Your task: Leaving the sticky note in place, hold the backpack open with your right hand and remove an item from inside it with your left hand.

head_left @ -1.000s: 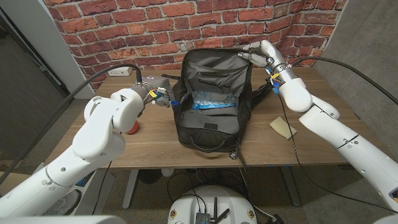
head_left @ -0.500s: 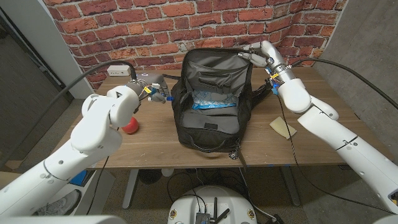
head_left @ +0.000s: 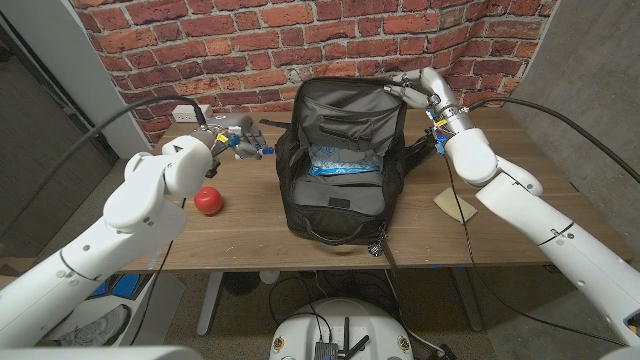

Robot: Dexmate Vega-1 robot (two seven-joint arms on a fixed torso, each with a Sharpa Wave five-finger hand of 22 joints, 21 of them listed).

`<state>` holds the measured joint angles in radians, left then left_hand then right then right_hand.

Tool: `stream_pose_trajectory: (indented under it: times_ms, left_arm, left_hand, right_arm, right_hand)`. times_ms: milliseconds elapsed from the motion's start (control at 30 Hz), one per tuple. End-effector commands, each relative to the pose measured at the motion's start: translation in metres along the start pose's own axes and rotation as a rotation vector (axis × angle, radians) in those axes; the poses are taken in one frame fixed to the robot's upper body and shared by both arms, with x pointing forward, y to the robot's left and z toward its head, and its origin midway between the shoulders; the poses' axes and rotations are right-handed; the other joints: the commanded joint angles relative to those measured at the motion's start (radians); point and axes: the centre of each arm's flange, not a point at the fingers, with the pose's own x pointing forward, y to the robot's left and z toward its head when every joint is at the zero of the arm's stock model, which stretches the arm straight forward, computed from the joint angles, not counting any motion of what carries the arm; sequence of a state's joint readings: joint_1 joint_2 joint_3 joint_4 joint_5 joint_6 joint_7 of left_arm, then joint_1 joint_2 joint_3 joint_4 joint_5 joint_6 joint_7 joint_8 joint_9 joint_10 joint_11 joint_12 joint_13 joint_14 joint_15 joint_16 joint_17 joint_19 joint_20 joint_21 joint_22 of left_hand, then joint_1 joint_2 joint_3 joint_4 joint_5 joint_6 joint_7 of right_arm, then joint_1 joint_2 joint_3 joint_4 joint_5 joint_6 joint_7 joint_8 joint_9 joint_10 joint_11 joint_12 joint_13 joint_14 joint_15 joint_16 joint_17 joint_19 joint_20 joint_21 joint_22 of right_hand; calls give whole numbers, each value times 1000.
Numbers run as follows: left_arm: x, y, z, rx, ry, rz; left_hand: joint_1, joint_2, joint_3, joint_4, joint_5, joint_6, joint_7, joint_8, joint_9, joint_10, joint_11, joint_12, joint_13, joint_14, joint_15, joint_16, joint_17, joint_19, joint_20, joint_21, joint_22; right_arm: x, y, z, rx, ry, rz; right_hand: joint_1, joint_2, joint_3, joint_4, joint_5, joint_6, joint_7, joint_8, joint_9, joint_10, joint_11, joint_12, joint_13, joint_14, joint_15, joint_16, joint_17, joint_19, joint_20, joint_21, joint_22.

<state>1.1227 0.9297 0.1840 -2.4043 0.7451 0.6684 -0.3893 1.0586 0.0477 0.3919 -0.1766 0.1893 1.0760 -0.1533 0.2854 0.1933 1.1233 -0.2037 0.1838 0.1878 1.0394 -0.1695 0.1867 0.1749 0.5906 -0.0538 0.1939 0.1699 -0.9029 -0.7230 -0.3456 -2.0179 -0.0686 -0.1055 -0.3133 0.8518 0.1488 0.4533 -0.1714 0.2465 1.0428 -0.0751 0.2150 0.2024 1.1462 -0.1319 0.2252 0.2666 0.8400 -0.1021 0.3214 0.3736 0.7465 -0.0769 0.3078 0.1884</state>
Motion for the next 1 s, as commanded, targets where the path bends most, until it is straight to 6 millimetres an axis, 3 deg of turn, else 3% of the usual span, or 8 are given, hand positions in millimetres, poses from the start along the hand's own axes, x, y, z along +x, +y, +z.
stream_pose_trajectory:
  times_ms: [33,467,1000]
  left_arm:
    - [12,-4,-18,-143,11,41]
    - [29,-11,-31,-272,16,85]
    - [53,-19,-56,-418,0,119]
  left_hand:
    - [14,22,15,7,6,9,2,4,3,3,1,6,4,-5,-73,-2,3,9,-144,6,5]
    - [11,25,17,8,6,6,6,2,2,2,1,6,4,-8,-73,-3,3,11,-145,6,4]
    - [10,27,19,7,7,8,8,1,1,2,0,7,4,-6,-73,-2,3,13,-144,6,4]
  right_arm:
    - [-8,-4,-1,21,1,6]
    - [-15,-14,3,26,-51,130]
    - [-18,-10,11,11,-41,215]
  right_hand:
    - [2,10,2,7,6,15,-5,9,4,-3,0,1,6,10,-118,-1,6,-3,-79,11,2]
    - [-2,9,0,9,5,10,-6,7,4,-11,0,-2,8,8,-114,-3,7,-7,-79,10,2]
    - [-6,9,-1,10,4,5,-14,5,4,-16,-1,-4,8,0,-116,-9,7,-13,-96,9,2]
